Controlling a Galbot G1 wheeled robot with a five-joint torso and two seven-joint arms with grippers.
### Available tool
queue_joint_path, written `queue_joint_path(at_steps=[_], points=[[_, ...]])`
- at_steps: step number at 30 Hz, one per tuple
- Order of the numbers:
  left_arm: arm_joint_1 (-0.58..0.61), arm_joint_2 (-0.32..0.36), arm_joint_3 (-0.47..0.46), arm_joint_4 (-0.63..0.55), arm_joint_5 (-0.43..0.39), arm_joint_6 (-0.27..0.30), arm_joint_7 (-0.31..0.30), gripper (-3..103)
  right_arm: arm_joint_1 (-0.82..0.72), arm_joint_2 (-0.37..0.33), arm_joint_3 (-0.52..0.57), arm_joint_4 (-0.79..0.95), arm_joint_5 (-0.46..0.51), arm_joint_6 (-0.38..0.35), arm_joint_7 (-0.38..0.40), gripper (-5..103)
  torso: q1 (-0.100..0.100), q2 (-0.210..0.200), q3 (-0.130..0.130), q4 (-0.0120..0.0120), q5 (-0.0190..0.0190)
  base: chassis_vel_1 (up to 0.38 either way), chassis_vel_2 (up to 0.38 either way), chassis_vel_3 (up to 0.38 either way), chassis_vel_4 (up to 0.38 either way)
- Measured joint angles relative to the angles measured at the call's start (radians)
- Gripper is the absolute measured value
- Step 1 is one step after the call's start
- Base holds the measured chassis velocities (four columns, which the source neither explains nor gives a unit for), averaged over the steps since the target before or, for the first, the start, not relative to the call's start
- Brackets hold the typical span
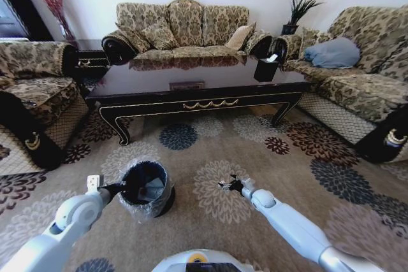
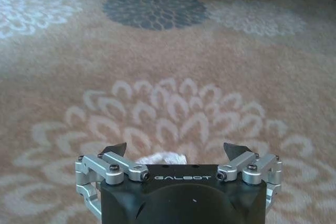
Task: Move to the front of the table and pick up the trash from the floor, then place it into the trash bin.
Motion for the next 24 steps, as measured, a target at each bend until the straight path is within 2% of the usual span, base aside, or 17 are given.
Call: queue_joint_path(at_steps=[6,12,24], points=[[0.008,0.001,0.004,-0.014,-0.022,0.005,-0.008,3,0.003,0.023,0.008,-0.058,-0.006,0.012,-0.009,100,0.0,0.0,0.0,-0.0002,0.0,0.0,0.0,0.0,0.0],[0.03,0.006,-0.039,-0.024,-0.041,0.01,-0.011,3,0.045,0.064,-0.009,-0.135,-0.02,0.026,-0.023,100,0.0,0.0,0.0,0.0002,-0.0001,0.0,0.0,0.0,0.0],[0.038,0.022,-0.08,-0.025,-0.072,0.016,-0.013,3,0.082,0.098,-0.051,-0.191,-0.042,0.041,-0.032,100,0.0,0.0,0.0,0.0,-0.0001,0.0,0.0,0.0,0.0]])
